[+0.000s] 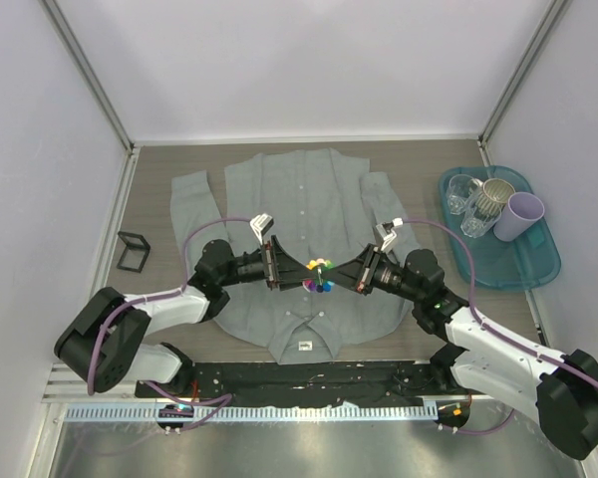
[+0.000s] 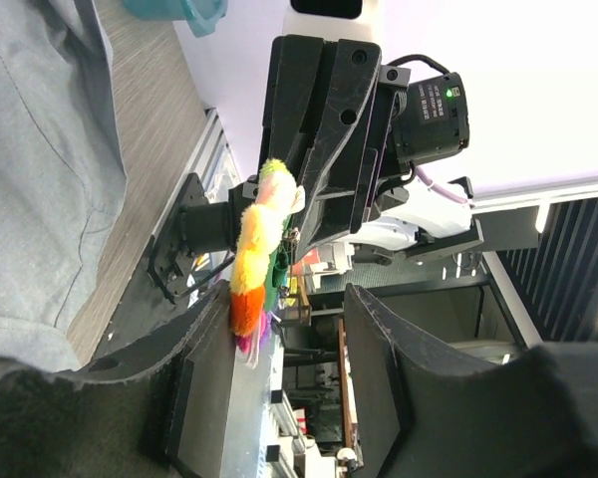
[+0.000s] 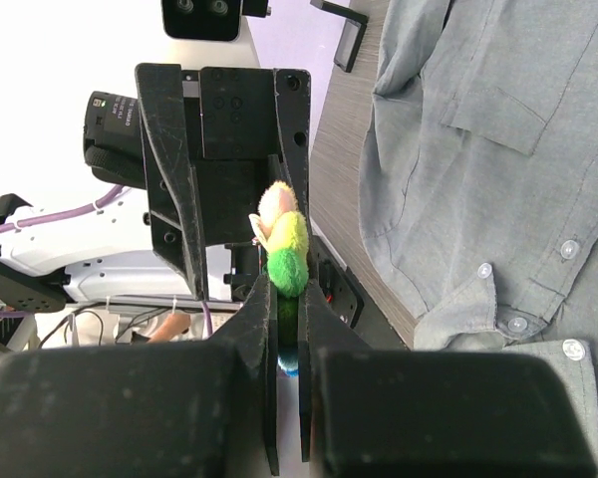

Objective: Remove the brooch from the garment

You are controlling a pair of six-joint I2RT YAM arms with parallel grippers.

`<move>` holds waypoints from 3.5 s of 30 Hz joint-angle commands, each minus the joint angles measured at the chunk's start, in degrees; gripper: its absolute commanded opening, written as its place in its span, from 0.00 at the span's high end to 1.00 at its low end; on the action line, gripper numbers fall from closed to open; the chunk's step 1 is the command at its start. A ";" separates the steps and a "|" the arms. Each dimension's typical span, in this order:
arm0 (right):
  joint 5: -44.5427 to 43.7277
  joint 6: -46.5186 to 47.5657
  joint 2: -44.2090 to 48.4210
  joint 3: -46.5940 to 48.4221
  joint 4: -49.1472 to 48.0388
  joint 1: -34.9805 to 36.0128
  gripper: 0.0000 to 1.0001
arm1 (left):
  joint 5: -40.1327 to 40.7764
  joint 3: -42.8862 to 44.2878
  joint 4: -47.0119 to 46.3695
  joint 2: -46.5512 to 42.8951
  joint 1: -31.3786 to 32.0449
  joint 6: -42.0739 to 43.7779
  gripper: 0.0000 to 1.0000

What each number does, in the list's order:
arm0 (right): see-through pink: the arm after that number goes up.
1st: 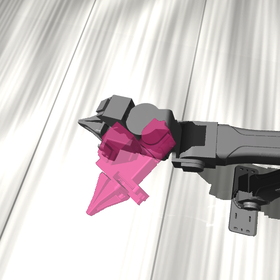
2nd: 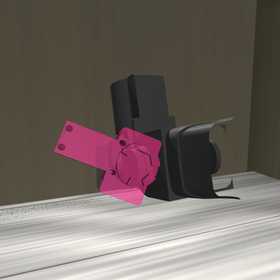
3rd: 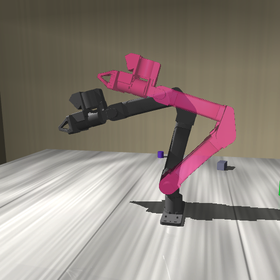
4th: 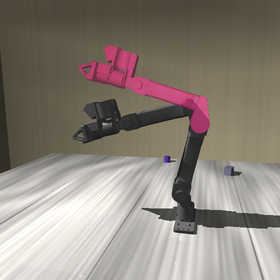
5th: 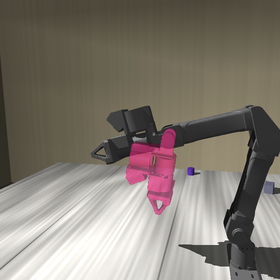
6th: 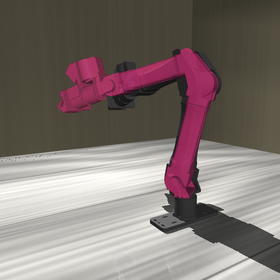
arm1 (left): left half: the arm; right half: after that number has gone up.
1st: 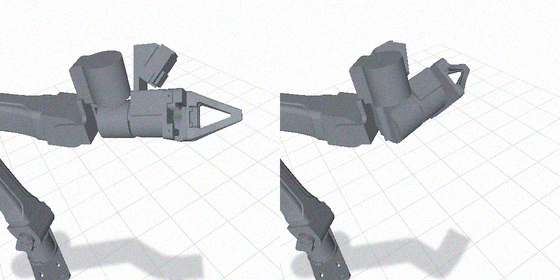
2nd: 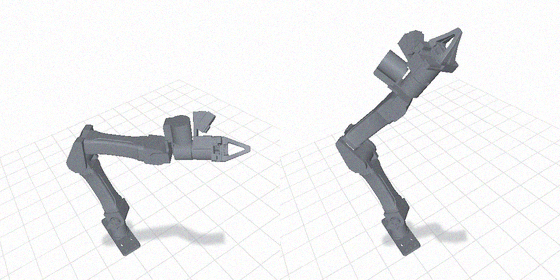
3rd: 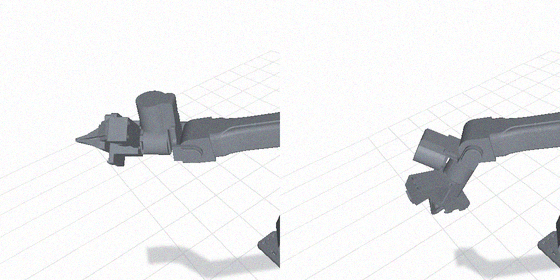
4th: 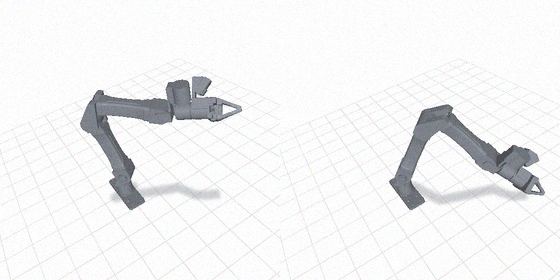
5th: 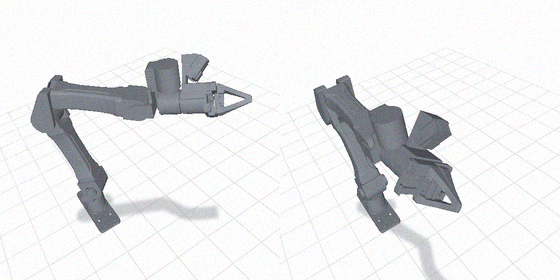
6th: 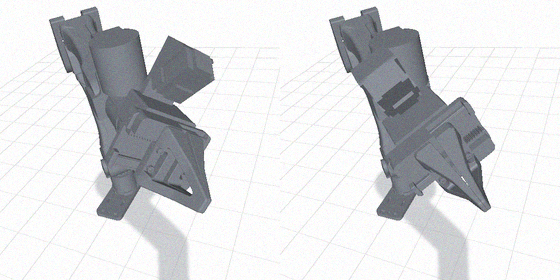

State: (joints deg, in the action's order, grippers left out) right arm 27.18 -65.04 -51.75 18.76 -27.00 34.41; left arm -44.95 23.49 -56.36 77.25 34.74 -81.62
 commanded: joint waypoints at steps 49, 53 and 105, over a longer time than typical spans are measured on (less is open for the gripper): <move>2.61 15.02 -3.97 15.33 21.37 -3.04 0.43 | 40.46 36.44 114.98 -20.57 -42.56 49.46 1.00; 4.11 16.17 -4.68 18.23 23.57 -3.04 0.43 | 60.44 38.64 117.95 -19.08 -42.91 44.72 1.00; 3.14 17.14 -6.53 20.35 29.64 -3.04 0.46 | 98.65 47.88 89.93 28.92 -42.30 71.69 1.00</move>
State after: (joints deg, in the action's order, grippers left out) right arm 30.72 -48.14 -60.01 37.43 4.38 31.57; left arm 51.44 69.43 35.62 105.65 -8.29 -10.00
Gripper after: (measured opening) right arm 0.545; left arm 0.022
